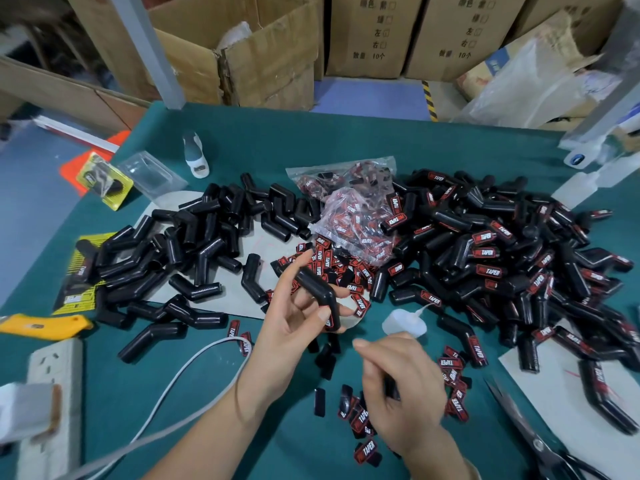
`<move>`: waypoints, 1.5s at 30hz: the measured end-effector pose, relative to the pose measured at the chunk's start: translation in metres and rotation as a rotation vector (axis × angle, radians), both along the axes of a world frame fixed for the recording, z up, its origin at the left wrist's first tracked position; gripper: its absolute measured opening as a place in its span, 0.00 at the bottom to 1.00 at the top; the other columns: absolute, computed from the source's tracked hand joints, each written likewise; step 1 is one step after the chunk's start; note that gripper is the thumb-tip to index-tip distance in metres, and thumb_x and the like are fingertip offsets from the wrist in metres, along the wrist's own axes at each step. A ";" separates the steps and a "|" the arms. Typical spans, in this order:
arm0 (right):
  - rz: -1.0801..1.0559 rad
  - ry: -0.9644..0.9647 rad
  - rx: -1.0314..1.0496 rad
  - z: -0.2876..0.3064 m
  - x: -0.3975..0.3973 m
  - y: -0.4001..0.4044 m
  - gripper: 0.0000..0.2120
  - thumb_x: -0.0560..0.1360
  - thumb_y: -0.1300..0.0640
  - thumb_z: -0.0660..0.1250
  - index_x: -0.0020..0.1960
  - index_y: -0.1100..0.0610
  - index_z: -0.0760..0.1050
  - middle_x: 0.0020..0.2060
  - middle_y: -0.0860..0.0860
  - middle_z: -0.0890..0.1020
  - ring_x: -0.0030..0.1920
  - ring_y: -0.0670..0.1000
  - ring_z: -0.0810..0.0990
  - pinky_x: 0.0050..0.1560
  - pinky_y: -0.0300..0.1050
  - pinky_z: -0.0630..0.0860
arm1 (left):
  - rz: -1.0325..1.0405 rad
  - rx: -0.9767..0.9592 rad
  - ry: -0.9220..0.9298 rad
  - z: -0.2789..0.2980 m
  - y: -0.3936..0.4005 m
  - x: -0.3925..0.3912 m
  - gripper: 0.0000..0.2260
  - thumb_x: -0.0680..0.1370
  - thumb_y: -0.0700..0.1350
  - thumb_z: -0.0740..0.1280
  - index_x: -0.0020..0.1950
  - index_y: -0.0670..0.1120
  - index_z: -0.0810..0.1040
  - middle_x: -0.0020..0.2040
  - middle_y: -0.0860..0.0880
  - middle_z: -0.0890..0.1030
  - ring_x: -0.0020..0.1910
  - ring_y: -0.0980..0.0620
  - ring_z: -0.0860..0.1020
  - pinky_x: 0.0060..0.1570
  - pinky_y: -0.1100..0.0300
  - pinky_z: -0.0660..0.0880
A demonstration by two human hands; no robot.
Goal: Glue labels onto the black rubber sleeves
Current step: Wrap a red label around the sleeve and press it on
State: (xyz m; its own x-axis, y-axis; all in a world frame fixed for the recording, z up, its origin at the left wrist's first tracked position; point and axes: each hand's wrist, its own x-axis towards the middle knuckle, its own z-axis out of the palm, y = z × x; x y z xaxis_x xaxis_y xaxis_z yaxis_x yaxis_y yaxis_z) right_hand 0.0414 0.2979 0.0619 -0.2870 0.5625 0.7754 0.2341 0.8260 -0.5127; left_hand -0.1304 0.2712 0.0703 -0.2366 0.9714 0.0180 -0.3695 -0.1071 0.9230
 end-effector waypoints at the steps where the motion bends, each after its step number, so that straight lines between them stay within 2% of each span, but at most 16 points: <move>1: 0.003 -0.003 -0.025 -0.001 -0.002 0.000 0.10 0.84 0.62 0.64 0.63 0.54 0.78 0.47 0.47 0.80 0.43 0.46 0.80 0.41 0.41 0.77 | 0.002 -0.001 0.006 0.000 0.000 -0.001 0.31 0.83 0.38 0.68 0.83 0.53 0.62 0.61 0.37 0.82 0.56 0.38 0.84 0.56 0.52 0.81; 4: -0.012 -0.013 -0.127 -0.002 -0.004 -0.001 0.10 0.84 0.60 0.65 0.63 0.53 0.78 0.49 0.45 0.82 0.43 0.43 0.79 0.40 0.41 0.77 | 0.005 -0.005 0.027 -0.003 0.001 -0.002 0.31 0.82 0.40 0.69 0.82 0.55 0.63 0.61 0.35 0.81 0.57 0.36 0.84 0.57 0.50 0.80; 7: -0.026 -0.047 -0.302 0.001 -0.006 -0.004 0.10 0.86 0.53 0.62 0.65 0.48 0.77 0.54 0.34 0.76 0.44 0.40 0.78 0.45 0.34 0.74 | 0.014 -0.031 0.041 -0.005 0.000 -0.003 0.32 0.81 0.43 0.71 0.82 0.57 0.64 0.62 0.34 0.80 0.62 0.32 0.81 0.61 0.45 0.79; 10: -0.015 -0.072 -0.476 0.005 -0.010 -0.005 0.10 0.86 0.45 0.59 0.64 0.41 0.75 0.53 0.35 0.76 0.49 0.43 0.81 0.49 0.30 0.73 | 0.005 -0.038 0.052 -0.006 0.001 -0.003 0.32 0.81 0.47 0.73 0.82 0.57 0.63 0.62 0.36 0.81 0.64 0.38 0.81 0.62 0.49 0.79; 13: 0.011 -0.046 -0.548 0.004 -0.013 -0.005 0.10 0.85 0.45 0.60 0.63 0.43 0.75 0.54 0.37 0.76 0.51 0.46 0.81 0.46 0.32 0.75 | -0.016 -0.040 0.075 -0.008 0.000 -0.004 0.32 0.82 0.45 0.72 0.82 0.57 0.62 0.63 0.37 0.82 0.65 0.40 0.81 0.65 0.48 0.77; 16: 0.015 -0.062 -0.537 0.000 -0.014 -0.004 0.09 0.84 0.49 0.64 0.64 0.44 0.76 0.58 0.39 0.74 0.52 0.46 0.82 0.47 0.32 0.75 | -0.026 -0.046 0.098 -0.011 -0.001 -0.004 0.32 0.82 0.42 0.69 0.83 0.57 0.62 0.64 0.38 0.82 0.68 0.37 0.79 0.70 0.38 0.72; 20: 0.029 -0.059 -0.455 -0.002 -0.016 -0.004 0.12 0.83 0.53 0.66 0.66 0.46 0.76 0.61 0.41 0.73 0.53 0.46 0.82 0.48 0.33 0.76 | -0.012 -0.078 0.097 -0.008 0.000 -0.003 0.34 0.81 0.50 0.74 0.83 0.58 0.62 0.66 0.33 0.78 0.68 0.31 0.76 0.73 0.30 0.67; 23: -0.015 -0.069 -0.406 -0.003 -0.017 -0.002 0.14 0.83 0.54 0.67 0.68 0.48 0.77 0.63 0.40 0.73 0.56 0.47 0.81 0.47 0.38 0.80 | -0.017 -0.100 0.046 -0.011 0.000 -0.004 0.33 0.82 0.49 0.72 0.83 0.61 0.60 0.67 0.32 0.75 0.69 0.34 0.75 0.70 0.26 0.68; 25: -0.039 -0.094 -0.357 -0.006 -0.015 -0.001 0.15 0.84 0.55 0.67 0.70 0.51 0.77 0.63 0.43 0.75 0.58 0.48 0.81 0.49 0.45 0.82 | -0.028 -0.103 0.019 -0.013 0.000 -0.004 0.31 0.84 0.47 0.69 0.83 0.62 0.60 0.66 0.28 0.73 0.68 0.33 0.76 0.66 0.28 0.72; 27: -0.054 -0.140 -0.296 -0.008 -0.015 -0.001 0.16 0.84 0.57 0.67 0.71 0.53 0.76 0.63 0.46 0.76 0.58 0.49 0.82 0.50 0.49 0.83 | -0.029 -0.089 0.007 -0.013 0.000 -0.003 0.31 0.83 0.49 0.71 0.83 0.62 0.61 0.67 0.33 0.77 0.68 0.33 0.77 0.62 0.37 0.77; 29: -0.072 -0.187 -0.240 -0.006 -0.016 -0.001 0.16 0.85 0.56 0.66 0.72 0.52 0.75 0.62 0.45 0.76 0.57 0.50 0.82 0.50 0.49 0.83 | -0.020 -0.080 -0.014 -0.011 0.001 -0.002 0.32 0.82 0.51 0.73 0.82 0.61 0.63 0.66 0.39 0.80 0.67 0.37 0.79 0.57 0.48 0.81; 31: -0.092 -0.215 -0.195 -0.005 -0.017 -0.001 0.16 0.86 0.55 0.64 0.73 0.52 0.74 0.62 0.45 0.76 0.55 0.51 0.82 0.51 0.48 0.82 | -0.001 -0.083 -0.022 -0.011 0.001 -0.001 0.32 0.81 0.51 0.74 0.81 0.60 0.65 0.66 0.40 0.80 0.65 0.38 0.80 0.54 0.52 0.81; 34: -0.119 -0.245 -0.162 -0.006 -0.018 -0.001 0.15 0.87 0.55 0.63 0.73 0.53 0.75 0.62 0.46 0.76 0.52 0.52 0.82 0.53 0.45 0.82 | 0.018 -0.083 -0.040 -0.010 0.001 0.000 0.30 0.80 0.49 0.74 0.80 0.58 0.67 0.67 0.37 0.77 0.63 0.35 0.79 0.51 0.54 0.81; 38: -0.148 -0.266 -0.170 -0.009 -0.018 -0.002 0.16 0.86 0.55 0.63 0.73 0.54 0.76 0.61 0.47 0.78 0.52 0.51 0.80 0.53 0.39 0.79 | 0.021 -0.094 -0.081 -0.006 0.000 0.001 0.27 0.79 0.46 0.73 0.76 0.56 0.70 0.63 0.35 0.76 0.58 0.38 0.77 0.50 0.54 0.82; 41: -0.132 -0.226 -0.207 -0.010 -0.019 -0.003 0.16 0.87 0.54 0.62 0.73 0.52 0.75 0.61 0.48 0.78 0.55 0.51 0.80 0.52 0.43 0.79 | 0.024 -0.093 -0.127 -0.001 -0.001 0.003 0.23 0.78 0.45 0.73 0.72 0.54 0.74 0.64 0.42 0.79 0.59 0.41 0.80 0.48 0.55 0.82; 45: -0.108 -0.164 -0.279 -0.011 -0.018 -0.002 0.18 0.84 0.57 0.66 0.73 0.51 0.76 0.60 0.48 0.78 0.61 0.49 0.78 0.54 0.48 0.79 | 0.009 -0.091 -0.177 0.001 -0.003 0.006 0.18 0.80 0.45 0.71 0.69 0.51 0.77 0.60 0.46 0.81 0.56 0.47 0.83 0.48 0.56 0.82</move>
State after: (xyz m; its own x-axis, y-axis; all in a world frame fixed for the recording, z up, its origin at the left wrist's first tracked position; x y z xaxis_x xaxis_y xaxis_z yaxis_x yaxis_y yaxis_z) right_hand 0.0239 0.2956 0.0511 -0.3225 0.7801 0.5361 0.4105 0.6256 -0.6634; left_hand -0.1244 0.2686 0.0715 -0.2371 0.9650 -0.1121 -0.5266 -0.0307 0.8496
